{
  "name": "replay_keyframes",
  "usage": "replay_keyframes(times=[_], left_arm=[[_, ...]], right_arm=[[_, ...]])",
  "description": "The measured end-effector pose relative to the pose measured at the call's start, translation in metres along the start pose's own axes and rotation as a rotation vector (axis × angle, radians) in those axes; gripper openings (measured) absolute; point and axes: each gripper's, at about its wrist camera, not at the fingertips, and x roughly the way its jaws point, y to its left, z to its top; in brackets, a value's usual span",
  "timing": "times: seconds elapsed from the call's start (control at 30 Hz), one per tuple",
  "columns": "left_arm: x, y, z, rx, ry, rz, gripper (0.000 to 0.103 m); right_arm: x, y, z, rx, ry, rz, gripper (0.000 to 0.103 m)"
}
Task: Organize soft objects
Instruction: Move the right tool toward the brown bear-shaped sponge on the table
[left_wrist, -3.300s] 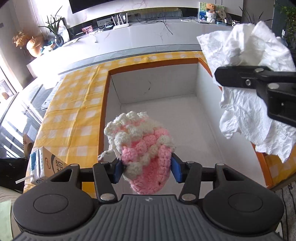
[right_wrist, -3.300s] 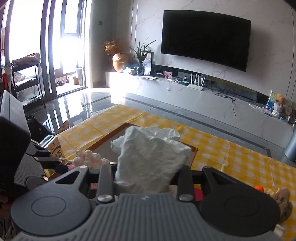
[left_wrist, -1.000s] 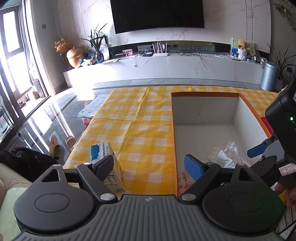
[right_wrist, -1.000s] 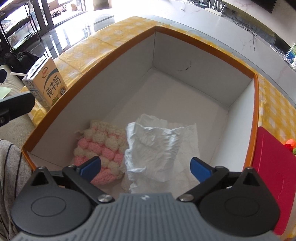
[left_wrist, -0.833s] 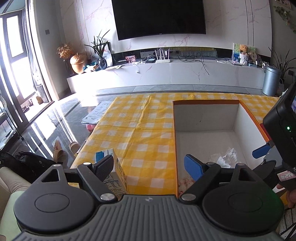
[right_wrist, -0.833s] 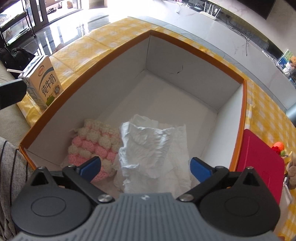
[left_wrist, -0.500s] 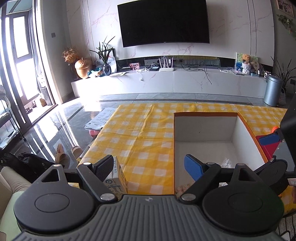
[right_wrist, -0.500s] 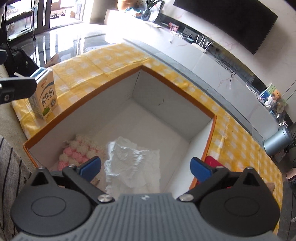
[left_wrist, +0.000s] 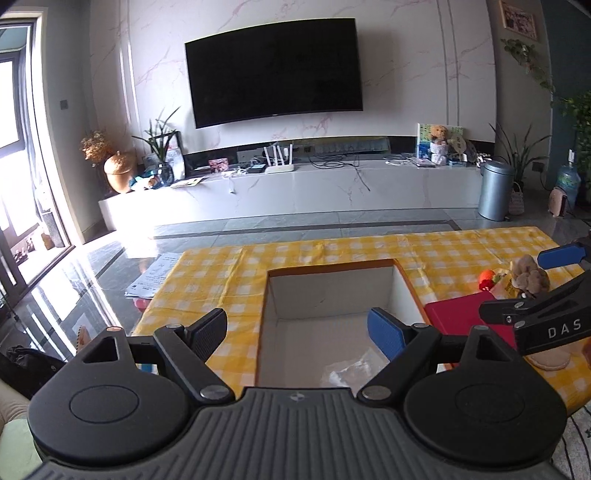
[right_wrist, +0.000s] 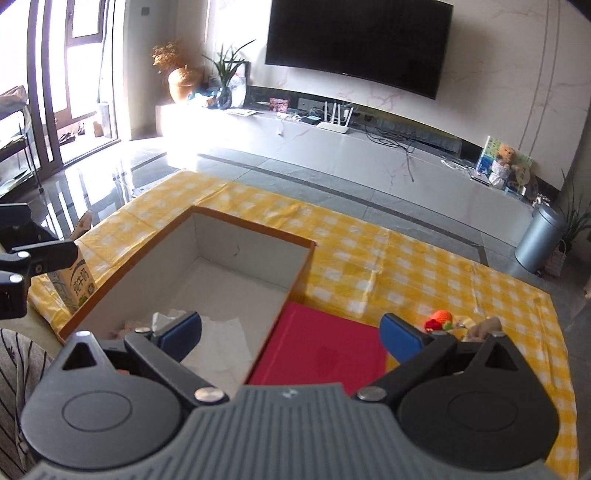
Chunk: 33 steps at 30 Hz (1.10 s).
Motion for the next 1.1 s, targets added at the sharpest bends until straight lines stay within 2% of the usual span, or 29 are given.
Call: replay_keyframes(times=[0.13, 0.3, 0.37, 0.43, 0.53, 0.7, 0.8, 0.97, 1.03, 1.1], left_arm=[[0.002, -0.044, 0.0, 0.077, 0.005, -0.097, 0.101], [0.009, -0.104, -0.006, 0.174, 0.042, -0.251, 0.101], [0.011, -0.126, -0.008, 0.204, 0.047, -0.286, 0.101], [0.015, -0.148, -0.008, 0.223, 0.064, -0.318, 0.101], [0.025, -0.177, -0.007, 0.231, 0.098, -0.353, 0.101], [0.041, -0.214, -0.008, 0.252, 0.167, -0.383, 0.101], [0.049, -0.228, -0.009, 0.273, 0.19, -0.39, 0.101], [0.062, -0.24, -0.011, 0.324, 0.213, -0.357, 0.101], [0.071, -0.242, -0.012, 0.335, 0.229, -0.321, 0.101], [0.076, -0.241, -0.015, 0.346, 0.248, -0.294, 0.101]], right_arm=[[-0.021, -0.053, -0.027, 0.083, 0.013, -0.106, 0.101], [-0.051, -0.14, -0.071, 0.283, 0.001, -0.226, 0.101], [-0.056, -0.169, -0.089, 0.373, 0.011, -0.243, 0.101], [-0.054, -0.194, -0.107, 0.457, 0.042, -0.223, 0.101], [-0.049, -0.211, -0.13, 0.491, 0.08, -0.238, 0.101], [-0.023, -0.237, -0.161, 0.46, 0.184, -0.336, 0.101], [-0.001, -0.251, -0.179, 0.395, 0.294, -0.31, 0.101], [0.021, -0.263, -0.194, 0.132, 0.342, -0.245, 0.101], [0.031, -0.273, -0.196, 0.09, 0.394, -0.23, 0.101], [0.035, -0.282, -0.193, 0.043, 0.399, -0.187, 0.101]])
